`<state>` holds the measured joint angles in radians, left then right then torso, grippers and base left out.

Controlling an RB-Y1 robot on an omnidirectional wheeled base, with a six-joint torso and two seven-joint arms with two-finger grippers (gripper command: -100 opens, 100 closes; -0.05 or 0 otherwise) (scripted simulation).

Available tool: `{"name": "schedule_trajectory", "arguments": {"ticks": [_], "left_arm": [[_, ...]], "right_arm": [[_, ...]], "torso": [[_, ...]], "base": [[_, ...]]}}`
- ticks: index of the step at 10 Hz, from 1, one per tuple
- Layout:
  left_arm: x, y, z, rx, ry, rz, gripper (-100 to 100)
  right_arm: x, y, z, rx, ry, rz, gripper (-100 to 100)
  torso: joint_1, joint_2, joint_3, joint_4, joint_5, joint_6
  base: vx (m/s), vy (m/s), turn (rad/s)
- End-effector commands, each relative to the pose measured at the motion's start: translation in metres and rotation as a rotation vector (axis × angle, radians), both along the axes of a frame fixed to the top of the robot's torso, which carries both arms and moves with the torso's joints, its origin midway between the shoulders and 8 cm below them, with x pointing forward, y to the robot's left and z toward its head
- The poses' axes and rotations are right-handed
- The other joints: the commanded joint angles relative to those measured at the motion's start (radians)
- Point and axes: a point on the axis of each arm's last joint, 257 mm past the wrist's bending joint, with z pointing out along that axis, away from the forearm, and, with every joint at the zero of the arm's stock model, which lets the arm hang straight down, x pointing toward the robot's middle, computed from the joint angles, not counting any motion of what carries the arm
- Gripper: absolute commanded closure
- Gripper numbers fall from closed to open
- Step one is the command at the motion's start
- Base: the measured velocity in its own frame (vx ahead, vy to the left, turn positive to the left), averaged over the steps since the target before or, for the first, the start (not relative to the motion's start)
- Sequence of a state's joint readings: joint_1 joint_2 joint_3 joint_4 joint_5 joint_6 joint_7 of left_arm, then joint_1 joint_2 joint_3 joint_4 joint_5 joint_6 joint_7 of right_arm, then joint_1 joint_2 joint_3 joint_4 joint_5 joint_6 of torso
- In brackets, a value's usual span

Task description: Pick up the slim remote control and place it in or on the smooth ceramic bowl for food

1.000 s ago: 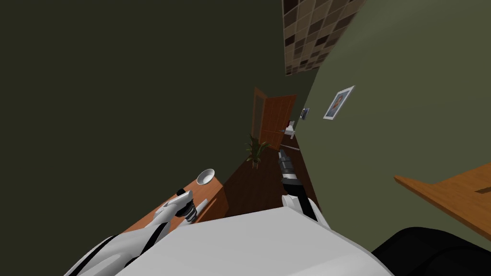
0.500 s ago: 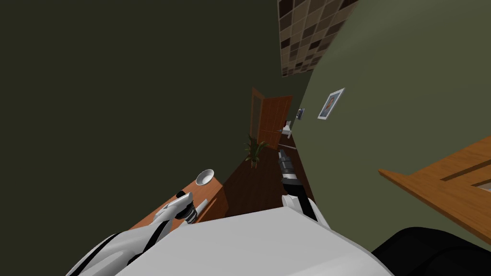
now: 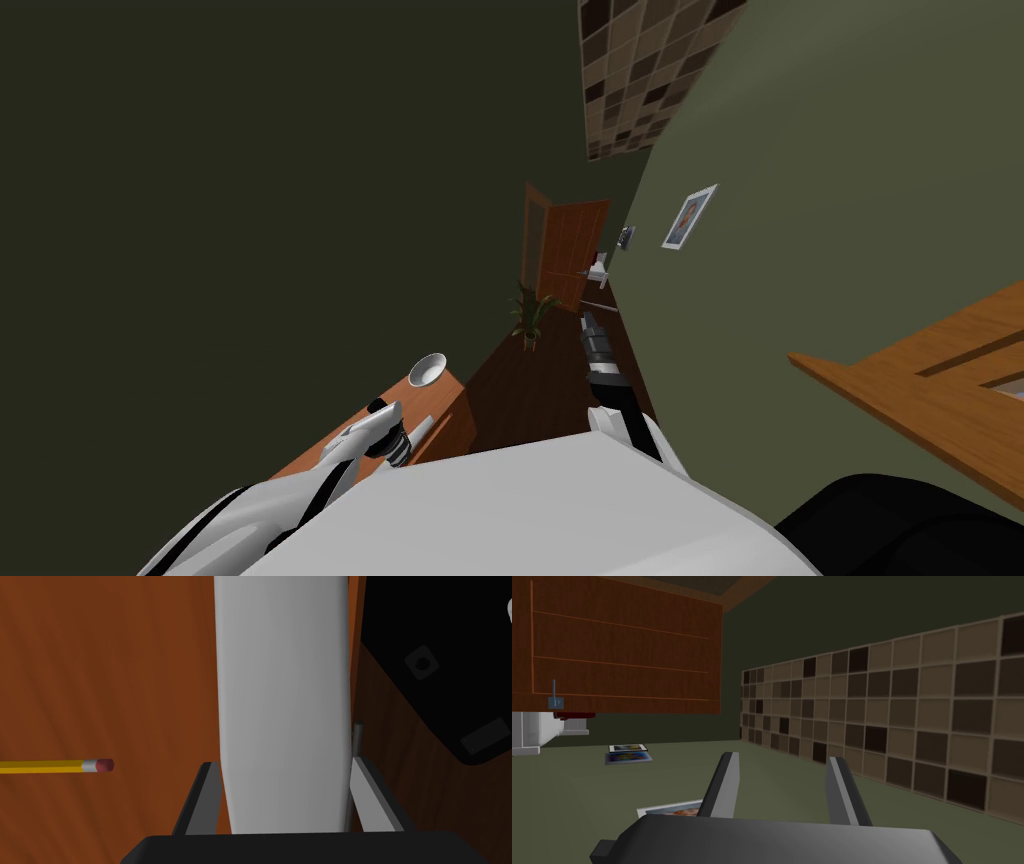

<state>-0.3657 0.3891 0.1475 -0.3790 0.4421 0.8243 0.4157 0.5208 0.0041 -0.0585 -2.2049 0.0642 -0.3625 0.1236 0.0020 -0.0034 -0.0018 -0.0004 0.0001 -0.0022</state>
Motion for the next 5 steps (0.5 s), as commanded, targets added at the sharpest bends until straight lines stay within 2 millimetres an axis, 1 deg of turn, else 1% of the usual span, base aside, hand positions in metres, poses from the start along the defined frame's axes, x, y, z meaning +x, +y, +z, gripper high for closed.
{"name": "schedule_trajectory", "arguments": {"ticks": [1, 2, 3, 4, 5], "left_arm": [[0.007, 0.003, 0.006, 0.002, -0.002, -0.024, 100], [0.012, 0.004, 0.011, 0.002, -0.001, -0.043, 100], [0.018, 0.006, 0.018, 0.002, 0.001, -0.073, 100], [0.023, 0.007, 0.023, 0.002, 0.002, -0.093, 100], [0.020, 0.007, 0.020, 0.004, -0.001, -0.078, 100]], "right_arm": [[0.000, 0.000, 0.000, 0.000, 0.000, 0.000, 0], [0.000, 0.000, 0.000, 0.000, 0.000, 0.000, 0], [0.000, 0.000, 0.000, 0.000, 0.000, 0.000, 0], [0.000, 0.000, 0.000, 0.000, 0.000, 0.000, 0], [0.000, 0.000, 0.000, 0.000, 0.000, 0.000, 0]], "torso": [[0.000, 0.000, 0.000, 0.000, 0.000, 0.000], [-0.002, -0.001, 0.000, 0.000, -0.001, -0.001], [-0.004, -0.002, -0.001, 0.000, -0.001, -0.001], [-0.006, -0.003, -0.002, 0.000, -0.002, -0.002], [-0.007, -0.003, -0.002, 0.000, -0.002, -0.001]], "base": [[0.024, -0.036, 0.198], [0.044, -0.066, 0.242], [0.066, -0.092, 0.314], [0.055, -0.107, 0.241], [0.019, -0.049, 0.044]]}}
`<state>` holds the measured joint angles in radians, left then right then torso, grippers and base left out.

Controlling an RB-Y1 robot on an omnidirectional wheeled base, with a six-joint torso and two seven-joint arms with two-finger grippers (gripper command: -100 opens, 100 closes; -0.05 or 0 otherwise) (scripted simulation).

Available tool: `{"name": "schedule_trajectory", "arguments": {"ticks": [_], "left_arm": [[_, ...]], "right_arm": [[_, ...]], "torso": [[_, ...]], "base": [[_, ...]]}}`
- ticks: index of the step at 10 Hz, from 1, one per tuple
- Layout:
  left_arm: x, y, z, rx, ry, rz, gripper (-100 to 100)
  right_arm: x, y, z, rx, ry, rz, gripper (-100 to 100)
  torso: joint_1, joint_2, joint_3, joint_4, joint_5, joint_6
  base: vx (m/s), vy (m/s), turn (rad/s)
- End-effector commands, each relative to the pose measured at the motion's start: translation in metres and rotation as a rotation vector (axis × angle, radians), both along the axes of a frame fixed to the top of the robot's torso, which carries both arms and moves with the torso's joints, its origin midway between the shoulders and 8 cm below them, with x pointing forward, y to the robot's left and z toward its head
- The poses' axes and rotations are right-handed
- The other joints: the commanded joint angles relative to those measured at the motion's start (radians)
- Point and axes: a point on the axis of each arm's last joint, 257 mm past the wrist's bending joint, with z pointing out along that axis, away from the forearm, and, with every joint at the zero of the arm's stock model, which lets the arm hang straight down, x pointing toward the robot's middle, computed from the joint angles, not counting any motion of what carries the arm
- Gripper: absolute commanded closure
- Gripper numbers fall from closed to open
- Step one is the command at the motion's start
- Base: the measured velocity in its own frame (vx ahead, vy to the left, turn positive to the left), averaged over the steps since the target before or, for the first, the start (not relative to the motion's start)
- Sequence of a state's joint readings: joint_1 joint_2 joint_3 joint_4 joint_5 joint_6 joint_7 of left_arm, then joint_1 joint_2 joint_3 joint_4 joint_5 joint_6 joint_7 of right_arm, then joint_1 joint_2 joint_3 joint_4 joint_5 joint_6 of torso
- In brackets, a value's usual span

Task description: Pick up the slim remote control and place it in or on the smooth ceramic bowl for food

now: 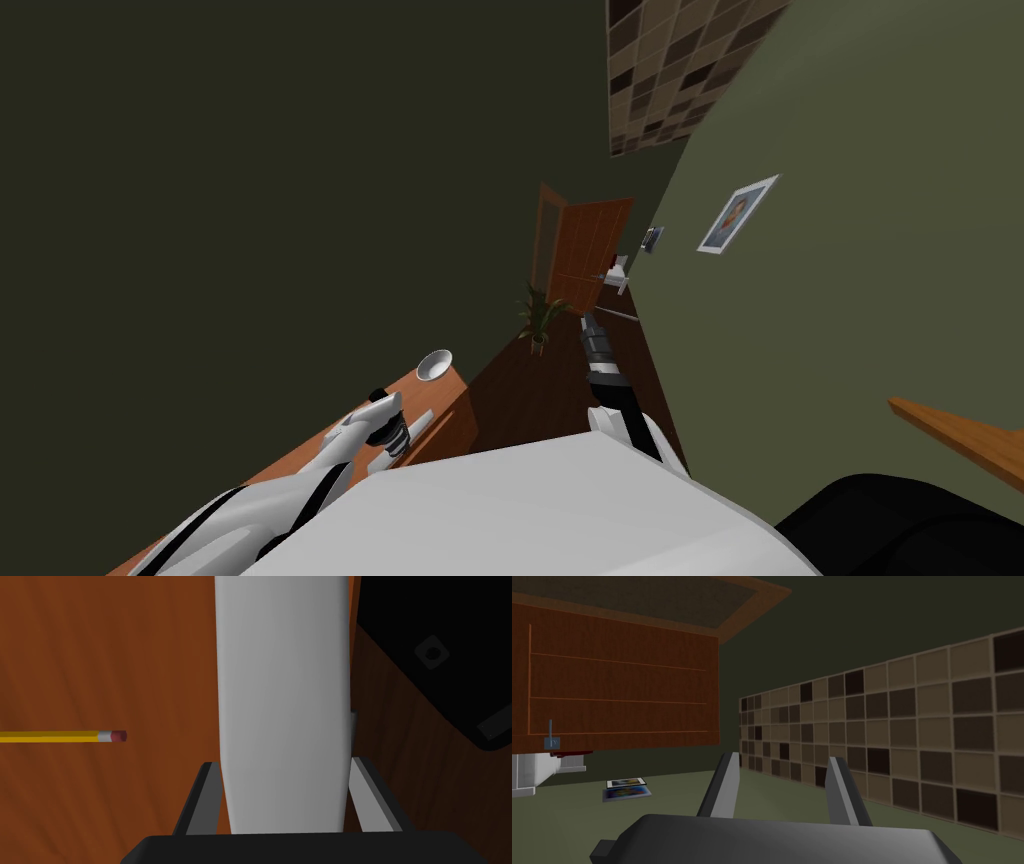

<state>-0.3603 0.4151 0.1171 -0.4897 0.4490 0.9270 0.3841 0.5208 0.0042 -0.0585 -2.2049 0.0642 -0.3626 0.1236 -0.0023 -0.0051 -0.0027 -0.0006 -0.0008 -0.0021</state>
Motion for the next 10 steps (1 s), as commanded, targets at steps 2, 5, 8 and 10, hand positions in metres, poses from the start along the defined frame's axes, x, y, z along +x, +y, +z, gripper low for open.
{"name": "schedule_trajectory", "arguments": {"ticks": [2, 5, 8, 10], "left_arm": [[0.038, 0.009, 0.022, 0.017, -0.063, -0.013, 100], [0.051, 0.012, 0.030, 0.022, -0.084, -0.018, 100], [0.072, 0.016, 0.045, 0.030, -0.119, -0.028, 100], [0.095, 0.022, 0.064, 0.037, -0.158, -0.038, 100]], "right_arm": [[0.000, 0.000, 0.000, 0.000, 0.000, 0.000, 0], [0.000, 0.000, 0.000, 0.000, 0.000, 0.000, 0], [0.000, 0.000, 0.000, 0.000, 0.000, 0.000, 0], [0.000, 0.000, 0.000, 0.000, 0.000, 0.000, 0]], "torso": [[0.002, 0.001, 0.001, 0.000, 0.000, 0.000], [-0.004, 0.009, 0.006, 0.003, -0.002, 0.001], [-0.004, 0.006, 0.005, 0.003, -0.002, 0.001], [-0.005, 0.006, 0.005, 0.004, -0.003, 0.002]], "base": [[-0.048, -0.063, 0.007], [-0.085, -0.091, 0.003], [-0.031, -0.070, -0.003], [-0.026, -0.096, -0.021]]}}
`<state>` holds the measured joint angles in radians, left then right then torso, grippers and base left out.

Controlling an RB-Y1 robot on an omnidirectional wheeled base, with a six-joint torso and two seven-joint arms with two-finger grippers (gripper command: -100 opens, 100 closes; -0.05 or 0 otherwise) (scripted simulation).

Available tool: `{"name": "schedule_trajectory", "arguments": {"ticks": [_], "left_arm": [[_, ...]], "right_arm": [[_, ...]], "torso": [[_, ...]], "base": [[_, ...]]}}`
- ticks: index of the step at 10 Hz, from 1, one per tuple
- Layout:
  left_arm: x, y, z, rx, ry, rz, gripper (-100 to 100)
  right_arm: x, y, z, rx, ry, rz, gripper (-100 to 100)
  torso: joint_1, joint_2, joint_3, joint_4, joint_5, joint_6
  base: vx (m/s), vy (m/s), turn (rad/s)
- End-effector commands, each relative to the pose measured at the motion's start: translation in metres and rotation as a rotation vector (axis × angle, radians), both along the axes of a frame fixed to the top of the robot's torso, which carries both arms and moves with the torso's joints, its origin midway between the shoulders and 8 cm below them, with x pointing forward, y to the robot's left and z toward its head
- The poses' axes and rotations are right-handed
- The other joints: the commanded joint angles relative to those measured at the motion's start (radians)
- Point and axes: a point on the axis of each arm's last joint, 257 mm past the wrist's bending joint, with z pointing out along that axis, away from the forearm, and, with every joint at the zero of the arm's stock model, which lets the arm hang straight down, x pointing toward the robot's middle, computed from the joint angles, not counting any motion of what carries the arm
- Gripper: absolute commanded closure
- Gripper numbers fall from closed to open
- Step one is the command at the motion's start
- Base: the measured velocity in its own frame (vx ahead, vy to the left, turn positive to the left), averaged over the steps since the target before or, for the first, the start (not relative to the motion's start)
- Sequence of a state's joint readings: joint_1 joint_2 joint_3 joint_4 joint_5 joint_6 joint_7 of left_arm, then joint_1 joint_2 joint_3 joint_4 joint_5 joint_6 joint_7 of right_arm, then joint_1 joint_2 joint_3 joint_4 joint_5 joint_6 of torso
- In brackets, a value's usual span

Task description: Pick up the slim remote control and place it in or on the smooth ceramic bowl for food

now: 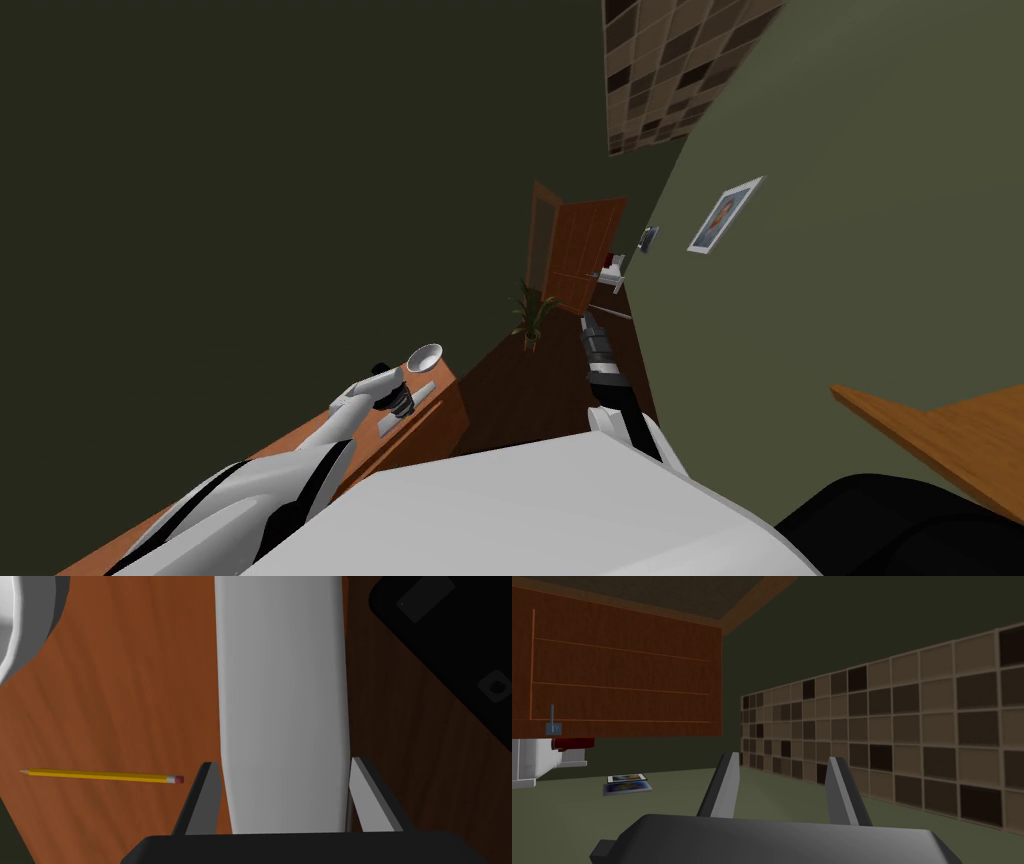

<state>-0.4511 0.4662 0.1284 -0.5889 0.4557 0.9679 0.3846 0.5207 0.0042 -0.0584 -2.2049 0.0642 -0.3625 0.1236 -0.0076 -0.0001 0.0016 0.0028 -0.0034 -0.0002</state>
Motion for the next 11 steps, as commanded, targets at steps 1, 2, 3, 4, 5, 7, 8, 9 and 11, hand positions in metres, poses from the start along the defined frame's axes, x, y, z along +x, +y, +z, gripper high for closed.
{"name": "schedule_trajectory", "arguments": {"ticks": [1, 2, 3, 4, 5, 7, 8, 9, 11], "left_arm": [[0.003, 0.004, 0.002, 0.001, -0.006, -0.002, 100], [0.019, 0.011, 0.019, 0.005, -0.031, -0.009, 100], [0.025, 0.017, 0.029, 0.007, -0.039, -0.009, 100], [0.026, 0.017, 0.030, 0.008, -0.042, -0.010, 100], [0.025, 0.017, 0.029, 0.007, -0.039, -0.009, 100], [0.025, 0.032, 0.041, 0.011, -0.037, 0.000, 100], [0.019, 0.044, 0.046, 0.012, -0.024, 0.012, 100], [0.008, 0.056, 0.049, 0.013, -0.003, 0.027, 100], [-0.007, 0.070, 0.051, 0.012, 0.023, 0.046, 100]], "right_arm": [[0.000, 0.000, 0.000, 0.000, 0.000, 0.000, 0], [0.000, 0.000, 0.000, 0.000, 0.000, 0.000, 0], [0.000, 0.000, 0.000, 0.000, 0.000, 0.000, 0], [0.000, 0.000, 0.000, 0.000, 0.000, 0.000, 0], [0.000, 0.000, 0.000, 0.000, 0.000, 0.000, 0], [0.000, 0.000, 0.000, 0.000, 0.000, 0.000, 0], [0.000, 0.000, 0.000, 0.000, 0.000, 0.000, 0], [0.000, 0.000, 0.000, 0.000, 0.000, 0.000, 0], [0.000, 0.000, 0.000, 0.000, 0.000, 0.000, 0]], "torso": [[0.000, 0.000, 0.000, 0.000, 0.000, 0.000], [0.003, -0.001, -0.001, -0.001, 0.001, -0.001], [0.002, -0.003, -0.001, 0.000, 0.000, 0.000], [0.001, -0.005, -0.002, 0.000, -0.001, 0.001], [0.002, -0.005, -0.003, -0.001, 0.000, 0.000], [0.005, -0.008, -0.004, -0.001, 0.000, -0.001], [0.006, -0.009, -0.005, -0.002, 0.001, -0.001], [0.007, -0.011, -0.006, -0.003, 0.001, -0.001], [0.007, -0.015, -0.009, -0.004, 0.002, -0.001]], "base": [[0.015, -0.050, -0.007], [0.024, -0.073, -0.023], [0.067, -0.086, -0.057], [0.067, -0.057, -0.026], [0.032, -0.025, -0.001], [0.109, -0.028, -0.044], [0.150, -0.009, -0.065], [0.206, -0.010, -0.095], [0.183, -0.035, -0.046]]}}
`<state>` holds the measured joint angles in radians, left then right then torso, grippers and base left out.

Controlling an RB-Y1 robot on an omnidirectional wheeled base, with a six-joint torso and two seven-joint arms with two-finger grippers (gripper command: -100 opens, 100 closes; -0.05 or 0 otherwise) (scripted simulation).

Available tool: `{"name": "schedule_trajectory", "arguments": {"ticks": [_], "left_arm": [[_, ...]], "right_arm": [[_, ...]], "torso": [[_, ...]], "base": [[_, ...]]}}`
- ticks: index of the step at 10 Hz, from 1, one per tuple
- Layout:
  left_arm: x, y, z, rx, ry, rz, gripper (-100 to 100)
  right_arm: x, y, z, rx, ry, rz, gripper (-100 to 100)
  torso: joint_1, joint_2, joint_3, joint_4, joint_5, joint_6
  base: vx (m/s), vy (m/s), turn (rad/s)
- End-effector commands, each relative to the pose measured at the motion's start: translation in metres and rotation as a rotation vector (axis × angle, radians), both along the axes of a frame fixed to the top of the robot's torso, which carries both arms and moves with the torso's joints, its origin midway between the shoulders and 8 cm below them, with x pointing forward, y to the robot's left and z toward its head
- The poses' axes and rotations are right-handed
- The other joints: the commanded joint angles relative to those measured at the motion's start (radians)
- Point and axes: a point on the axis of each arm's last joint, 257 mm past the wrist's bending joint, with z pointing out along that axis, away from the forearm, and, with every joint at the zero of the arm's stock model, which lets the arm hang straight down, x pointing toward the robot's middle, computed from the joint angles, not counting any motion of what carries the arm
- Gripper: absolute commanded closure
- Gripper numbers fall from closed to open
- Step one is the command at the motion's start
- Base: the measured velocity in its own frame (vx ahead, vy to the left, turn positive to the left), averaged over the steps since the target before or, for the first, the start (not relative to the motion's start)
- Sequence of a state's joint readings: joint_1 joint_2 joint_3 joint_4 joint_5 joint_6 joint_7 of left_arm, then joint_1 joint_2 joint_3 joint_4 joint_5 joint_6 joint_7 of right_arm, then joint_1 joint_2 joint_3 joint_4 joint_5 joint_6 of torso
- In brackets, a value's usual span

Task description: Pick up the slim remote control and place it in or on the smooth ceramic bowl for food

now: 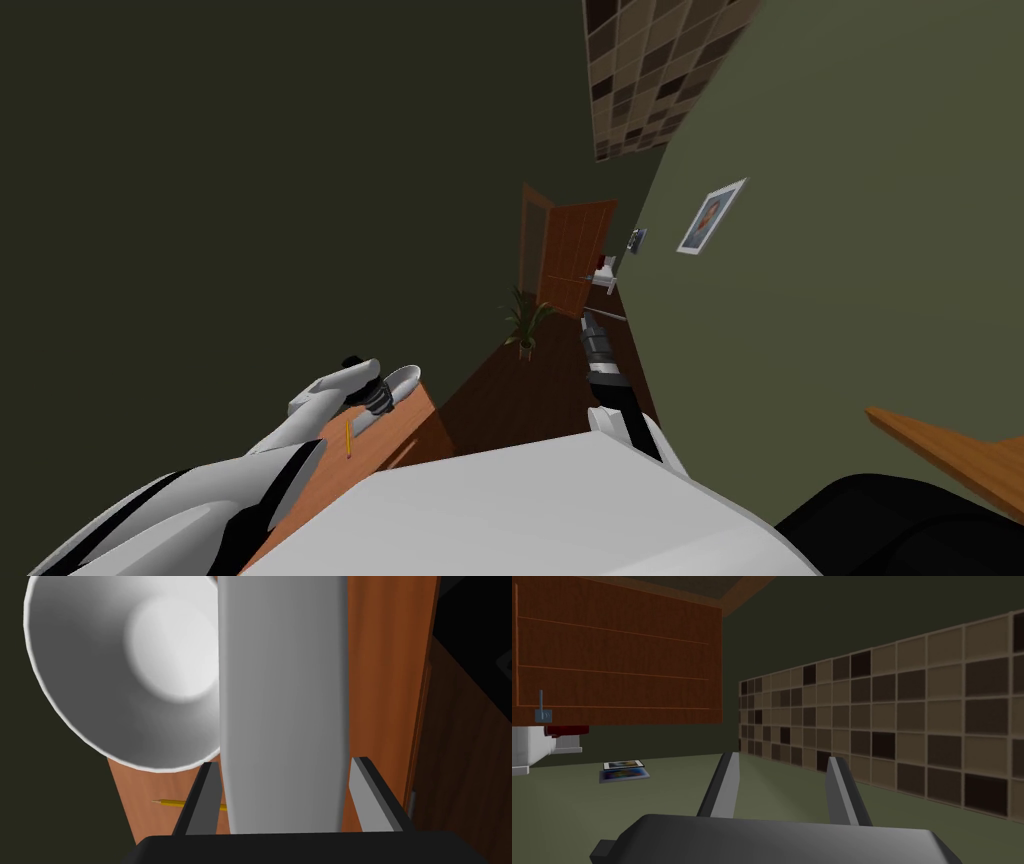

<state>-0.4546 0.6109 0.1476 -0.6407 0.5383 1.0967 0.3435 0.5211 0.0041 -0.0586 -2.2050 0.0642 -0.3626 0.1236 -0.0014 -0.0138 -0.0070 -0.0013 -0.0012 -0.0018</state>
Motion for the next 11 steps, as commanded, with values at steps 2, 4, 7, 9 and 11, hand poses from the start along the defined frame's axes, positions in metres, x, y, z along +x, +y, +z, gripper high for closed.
{"name": "schedule_trajectory", "arguments": {"ticks": [2, 4, 7, 9, 11], "left_arm": [[-0.022, 0.016, 0.000, -0.009, 0.043, 0.030, 100], [-0.047, 0.030, -0.001, -0.018, 0.089, 0.058, 100], [-0.066, 0.040, -0.001, -0.026, 0.123, 0.077, 100], [-0.083, 0.047, 0.002, -0.040, 0.156, 0.089, 100], [-0.082, 0.046, 0.004, -0.043, 0.155, 0.087, 100]], "right_arm": [[0.000, 0.000, 0.000, 0.000, 0.000, 0.000, 0], [0.000, 0.000, 0.000, 0.000, 0.000, 0.000, 0], [0.000, 0.000, 0.000, 0.000, 0.000, 0.000, 0], [0.000, 0.000, 0.000, 0.000, 0.000, 0.000, 0], [0.000, 0.000, 0.000, 0.000, 0.000, 0.000, 0]], "torso": [[0.002, -0.001, 0.000, 0.000, 0.000, -0.001], [0.004, -0.003, -0.001, -0.001, 0.001, -0.001], [0.003, -0.003, -0.002, -0.001, 0.001, 0.000], [0.006, 0.001, 0.001, 0.000, 0.001, -0.001], [0.008, 0.002, 0.001, 0.000, 0.002, 0.000]], "base": [[0.172, -0.006, -0.050], [0.215, 0.004, -0.066], [0.171, 0.000, -0.035], [0.166, 0.062, -0.042], [0.091, 0.061, -0.002]]}}
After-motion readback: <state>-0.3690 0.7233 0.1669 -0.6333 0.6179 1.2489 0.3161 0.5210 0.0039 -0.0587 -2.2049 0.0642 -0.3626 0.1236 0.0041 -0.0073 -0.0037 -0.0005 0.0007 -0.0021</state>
